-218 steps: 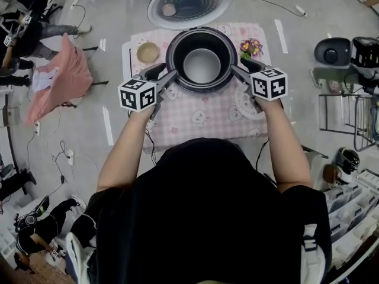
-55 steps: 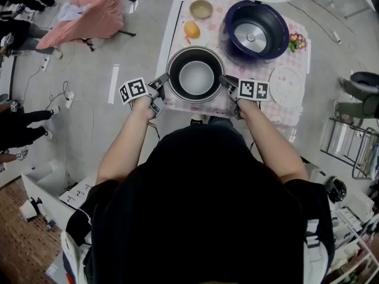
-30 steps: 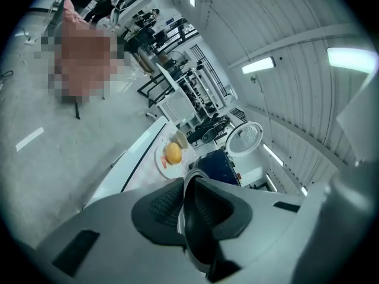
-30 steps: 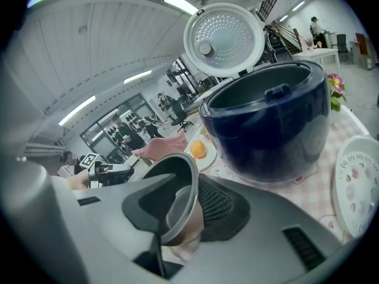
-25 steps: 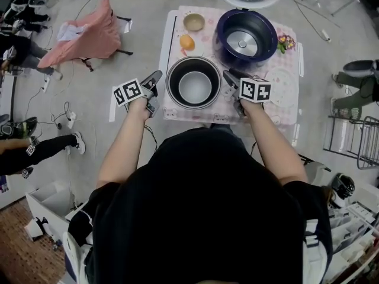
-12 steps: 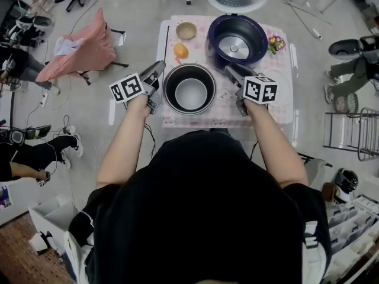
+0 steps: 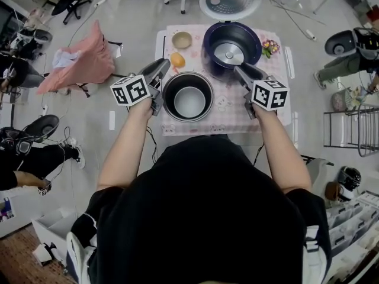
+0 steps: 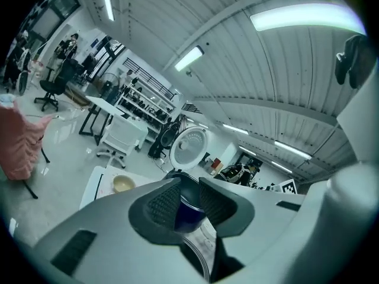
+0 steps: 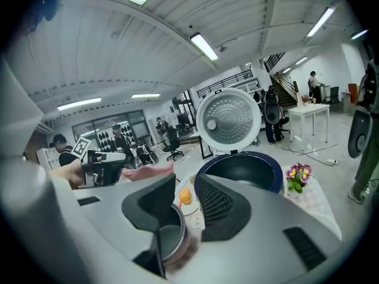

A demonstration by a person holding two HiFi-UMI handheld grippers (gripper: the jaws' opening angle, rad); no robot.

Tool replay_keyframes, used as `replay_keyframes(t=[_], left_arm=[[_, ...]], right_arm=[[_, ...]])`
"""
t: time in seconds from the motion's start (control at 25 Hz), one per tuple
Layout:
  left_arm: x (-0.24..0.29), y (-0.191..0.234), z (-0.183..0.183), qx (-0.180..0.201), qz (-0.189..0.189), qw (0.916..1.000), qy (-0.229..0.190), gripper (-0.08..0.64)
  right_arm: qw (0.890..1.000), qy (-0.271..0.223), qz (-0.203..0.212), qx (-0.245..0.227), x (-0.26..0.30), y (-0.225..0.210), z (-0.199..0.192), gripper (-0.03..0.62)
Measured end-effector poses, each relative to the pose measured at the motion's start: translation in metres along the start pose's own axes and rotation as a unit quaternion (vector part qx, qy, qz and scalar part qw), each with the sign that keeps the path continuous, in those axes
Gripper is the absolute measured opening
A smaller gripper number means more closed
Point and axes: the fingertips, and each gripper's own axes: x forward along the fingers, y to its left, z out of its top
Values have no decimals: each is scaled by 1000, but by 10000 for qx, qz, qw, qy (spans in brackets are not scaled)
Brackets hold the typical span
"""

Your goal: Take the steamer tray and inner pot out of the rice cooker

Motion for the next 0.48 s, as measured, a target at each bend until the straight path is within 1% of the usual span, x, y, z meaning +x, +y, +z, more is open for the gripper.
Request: replay_keyframes(t=[0.16,0.36,0.48], left_arm=[[8,-20,4,320,-219,9992,90,101],[14,-40,5,727,-327,9966,223,103],[18,-44,7,867,-331,9953,259,105]], right_arm=[[9997,-128,-174,-58,-15,-9,11,129],[9993,-237,-296,-45,-31,-16,18,129],[9989,-281,-381,-32,-37,-21,19,129]])
